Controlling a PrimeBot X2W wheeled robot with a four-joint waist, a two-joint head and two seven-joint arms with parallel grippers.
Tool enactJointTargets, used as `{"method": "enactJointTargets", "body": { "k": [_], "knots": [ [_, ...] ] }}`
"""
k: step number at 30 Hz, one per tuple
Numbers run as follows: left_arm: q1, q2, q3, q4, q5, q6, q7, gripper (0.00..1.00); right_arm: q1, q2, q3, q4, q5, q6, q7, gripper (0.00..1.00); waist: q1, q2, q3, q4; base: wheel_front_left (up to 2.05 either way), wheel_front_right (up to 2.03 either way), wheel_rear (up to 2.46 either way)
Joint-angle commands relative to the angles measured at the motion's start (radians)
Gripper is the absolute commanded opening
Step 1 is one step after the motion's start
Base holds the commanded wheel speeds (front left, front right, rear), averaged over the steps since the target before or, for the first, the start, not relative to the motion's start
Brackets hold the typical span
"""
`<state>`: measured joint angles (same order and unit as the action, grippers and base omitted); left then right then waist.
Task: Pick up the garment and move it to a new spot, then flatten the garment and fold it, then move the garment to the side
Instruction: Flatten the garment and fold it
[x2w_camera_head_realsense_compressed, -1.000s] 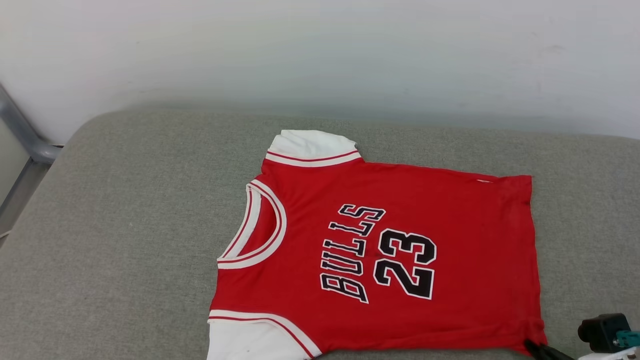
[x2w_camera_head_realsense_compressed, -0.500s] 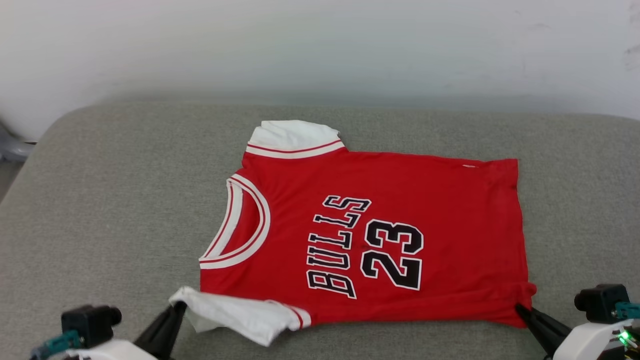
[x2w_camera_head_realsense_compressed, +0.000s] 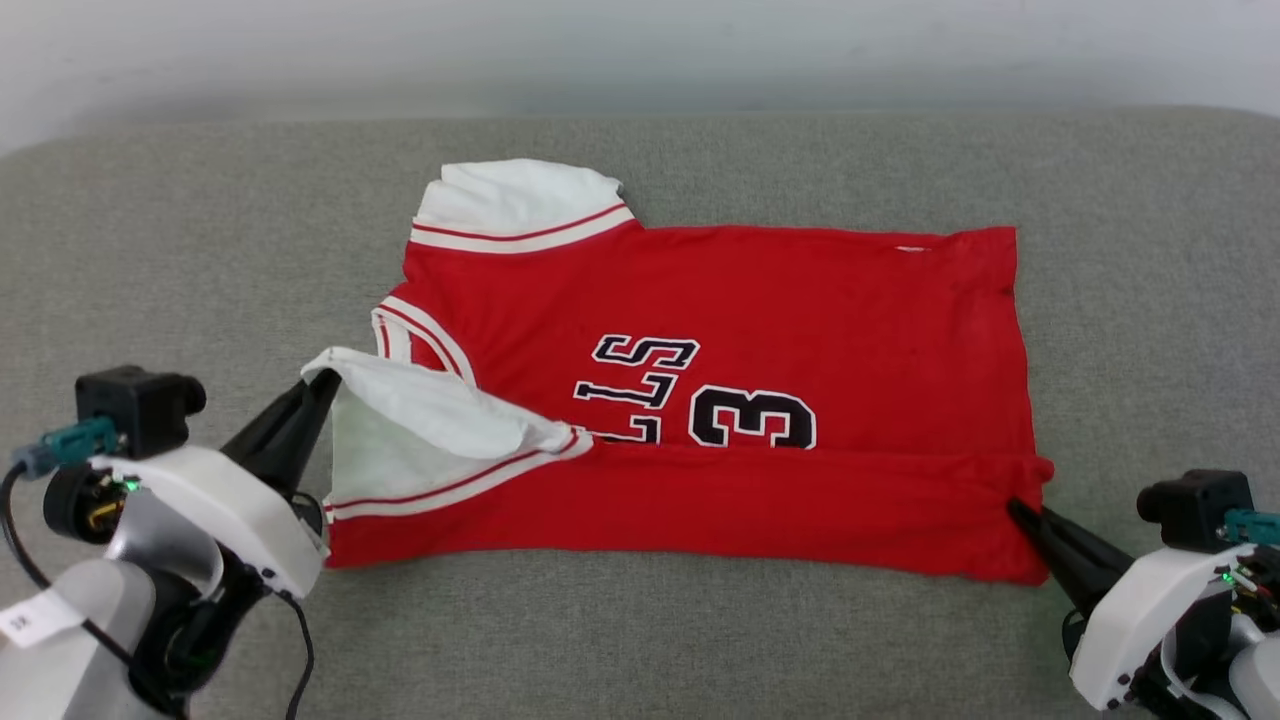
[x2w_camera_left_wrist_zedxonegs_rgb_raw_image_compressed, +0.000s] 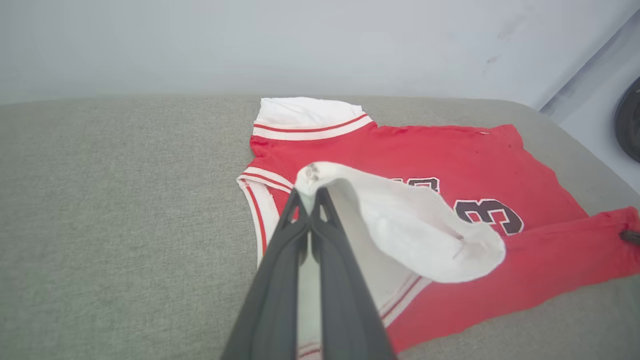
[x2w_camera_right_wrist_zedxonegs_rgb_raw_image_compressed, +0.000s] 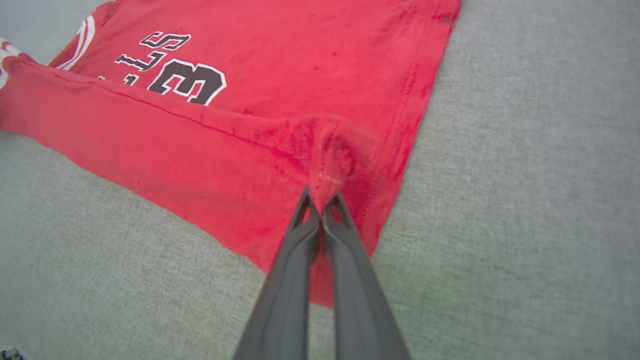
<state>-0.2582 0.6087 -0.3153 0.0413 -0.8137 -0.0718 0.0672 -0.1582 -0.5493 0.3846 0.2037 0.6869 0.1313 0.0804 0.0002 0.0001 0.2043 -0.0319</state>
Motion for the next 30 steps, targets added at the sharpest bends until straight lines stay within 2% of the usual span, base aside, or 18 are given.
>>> {"method": "enactJointTargets", "body": {
  "k": [1,14,19,28,29,30],
  "knots": [
    [-0.039,0.004,-0.008,0.020,0.010,-0.009,0.010,0.00,-0.030,0.003,0.006,0.002,0.001,-0.001,-0.004,0.00,-0.0002,-0.0001,0.038,-0.019,0.00,0.00,0.00],
    [-0.240,-0.050,-0.079,0.304,0.046,-0.043,-0.012,0.00,-0.159,0.012,0.057,0.078,-0.026,-0.001,-0.027,0.00,-0.0002,-0.0001,0.142,-0.038,0.00,0.00,0.00],
    [-0.273,-0.073,-0.118,0.421,0.045,-0.053,-0.035,0.00,-0.169,0.019,0.076,0.108,-0.031,-0.001,-0.030,0.00,-0.0002,-0.0001,0.154,-0.039,0.00,0.00,0.00],
    [-0.319,-0.092,-0.175,0.539,0.044,-0.057,-0.085,0.00,-0.168,0.030,0.089,0.124,-0.024,-0.001,-0.039,0.00,-0.0002,-0.0001,0.139,-0.038,0.00,0.00,0.00],
    [-0.325,-0.094,-0.176,0.553,0.043,-0.057,-0.093,0.00,-0.166,0.031,0.087,0.125,-0.023,-0.001,-0.040,0.13,-0.0002,-0.0001,0.133,-0.037,0.00,0.00,0.00],
    [-0.330,-0.094,-0.180,0.564,0.049,-0.057,-0.100,0.39,-0.165,0.033,0.084,0.124,-0.022,-0.001,-0.043,0.41,-0.0002,-0.0001,0.126,-0.036,0.00,0.00,0.00]
  ]
}}
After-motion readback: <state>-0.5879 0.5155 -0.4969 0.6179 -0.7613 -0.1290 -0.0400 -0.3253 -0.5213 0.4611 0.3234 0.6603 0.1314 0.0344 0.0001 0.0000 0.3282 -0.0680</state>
